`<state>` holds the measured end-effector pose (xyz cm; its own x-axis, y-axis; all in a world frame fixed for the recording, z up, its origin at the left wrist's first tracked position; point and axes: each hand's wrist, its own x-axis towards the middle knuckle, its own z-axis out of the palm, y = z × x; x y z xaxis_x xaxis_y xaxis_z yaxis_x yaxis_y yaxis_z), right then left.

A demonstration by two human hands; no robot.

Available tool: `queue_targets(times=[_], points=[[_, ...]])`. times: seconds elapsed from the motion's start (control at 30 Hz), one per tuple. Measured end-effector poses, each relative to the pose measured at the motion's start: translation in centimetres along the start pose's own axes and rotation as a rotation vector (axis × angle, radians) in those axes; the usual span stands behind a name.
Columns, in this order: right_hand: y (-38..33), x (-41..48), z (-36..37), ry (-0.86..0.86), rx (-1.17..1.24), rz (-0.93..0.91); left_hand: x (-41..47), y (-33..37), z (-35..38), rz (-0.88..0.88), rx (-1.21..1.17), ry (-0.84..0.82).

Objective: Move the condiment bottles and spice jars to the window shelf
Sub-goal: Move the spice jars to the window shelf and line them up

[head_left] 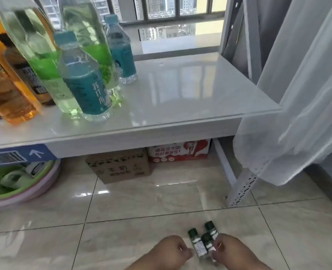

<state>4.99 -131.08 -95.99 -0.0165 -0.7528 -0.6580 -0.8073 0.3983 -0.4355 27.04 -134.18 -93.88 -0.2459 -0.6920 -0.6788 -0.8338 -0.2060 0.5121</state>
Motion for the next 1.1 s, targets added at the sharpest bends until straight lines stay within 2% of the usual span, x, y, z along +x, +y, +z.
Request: queue_targets(times=[0.17,0.37,0.5,0.63,0.97,1.1], points=[[1.9,2.5,2.5,-0.033,-0.028,0.051,3.3,-0.4,2.7,0.029,0.054,-0.037],[3.3,4.3,5.2,-0.045,-0.088,-0.021,6.0,-1.0,5.8,0.027,-0.024,-0.054],[4.5,5.7,6.4,-0.085,-0.144,-0.045,7.2,-1.4,7.7,0.088,0.048,-0.137],[5.4,6.1,7.2,-0.048,-0.207,-0.026,8.0,-2.0,9.1,0.045,0.147,-0.205],[6.1,7.6,9.5,-0.223,-0.242,-0.048,11.0,-2.7,11.6,-0.003,0.263,-0.315],[6.4,7.8,9.5,-0.186,-0.230,-0.065,11.4,-3.4,11.9,0.018,0.276,-0.241]])
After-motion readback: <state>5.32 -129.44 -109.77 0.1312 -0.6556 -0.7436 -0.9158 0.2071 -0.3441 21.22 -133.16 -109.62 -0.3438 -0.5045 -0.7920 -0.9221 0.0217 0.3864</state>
